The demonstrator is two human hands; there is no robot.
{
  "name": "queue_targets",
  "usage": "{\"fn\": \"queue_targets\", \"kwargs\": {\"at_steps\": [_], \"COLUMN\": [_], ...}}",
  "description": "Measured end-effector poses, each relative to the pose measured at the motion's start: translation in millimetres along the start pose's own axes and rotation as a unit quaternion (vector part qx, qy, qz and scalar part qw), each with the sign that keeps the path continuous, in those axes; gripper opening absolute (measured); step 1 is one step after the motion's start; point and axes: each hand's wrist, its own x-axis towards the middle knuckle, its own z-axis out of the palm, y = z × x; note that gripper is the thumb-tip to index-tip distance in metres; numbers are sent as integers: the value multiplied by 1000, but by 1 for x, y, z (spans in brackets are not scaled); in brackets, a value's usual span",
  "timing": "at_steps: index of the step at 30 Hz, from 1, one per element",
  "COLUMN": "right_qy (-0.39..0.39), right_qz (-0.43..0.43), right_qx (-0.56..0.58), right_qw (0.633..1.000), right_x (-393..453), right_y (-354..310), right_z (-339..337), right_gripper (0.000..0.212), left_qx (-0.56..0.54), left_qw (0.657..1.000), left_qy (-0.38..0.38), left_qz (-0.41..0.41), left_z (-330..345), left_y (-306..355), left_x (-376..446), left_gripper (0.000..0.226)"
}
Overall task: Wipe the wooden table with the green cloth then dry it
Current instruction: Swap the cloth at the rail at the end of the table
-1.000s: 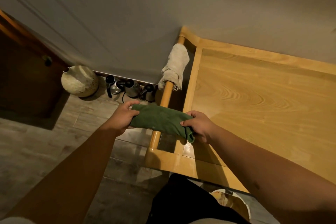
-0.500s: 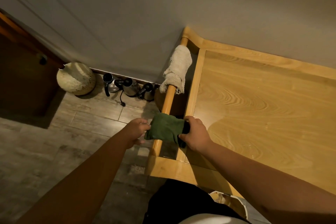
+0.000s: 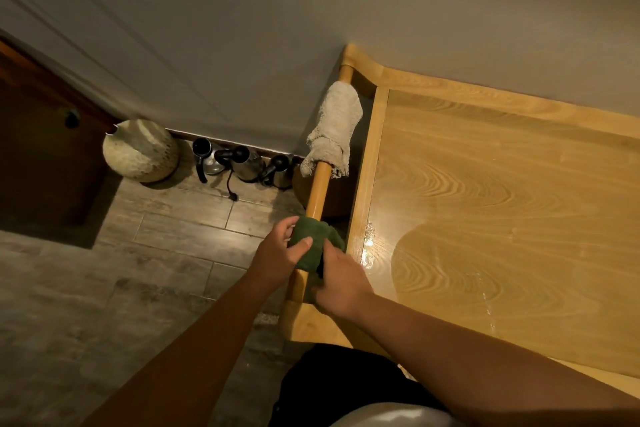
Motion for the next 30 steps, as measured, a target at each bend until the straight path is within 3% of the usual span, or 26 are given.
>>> {"fn": "queue_targets", "kwargs": {"at_steps": [2,4,6,9,12,15,17,20,23,25,27,30], "right_qy": [-21,25,90,187,256,280,261,242,305,337,317,255], "right_qz": [6,13,34,42,-5,-42,-24,5,-28,-34,-24,-61], "right_qx": [77,79,91,130,121,43,-17,-90,-108,-87,-93,-198], "right_qw": [997,996,991,973,959,958,965,966,946,937,944,944], "right_x": [3,10,21,51,89,122,137,148,151,148,141,125], "right_y": [-1,3,7,10,3,-2,0,4,4,6,8,10], "right_z": [-6,-19,-40,-78,-109,-118,-115,-106,-105,-116,-134,-165], "right_gripper": [67,46,40,65,89,106,112,110,92,60,24,9], "left_qx": [7,23,51,74,216,420,518,536,530,519,511,537], "left_qw": [1000,1000,998,993,967,890,832,808,799,802,804,781], "left_qy": [-12,-3,25,42,29,-25,-23,24,50,56,66,65], "left_qz": [-10,-10,25,77,131,173,198,242,280,288,296,312], "left_z": [-3,-8,-14,-21,-23,-26,-24,-13,-9,-13,-18,-24], "left_y": [1,4,13,43,74,87,87,86,88,94,101,117], "left_x": [7,17,34,72,115,147,159,166,170,168,164,153], "left_gripper": [73,63,56,57,67,102,118,116,103,88,75,63]}}
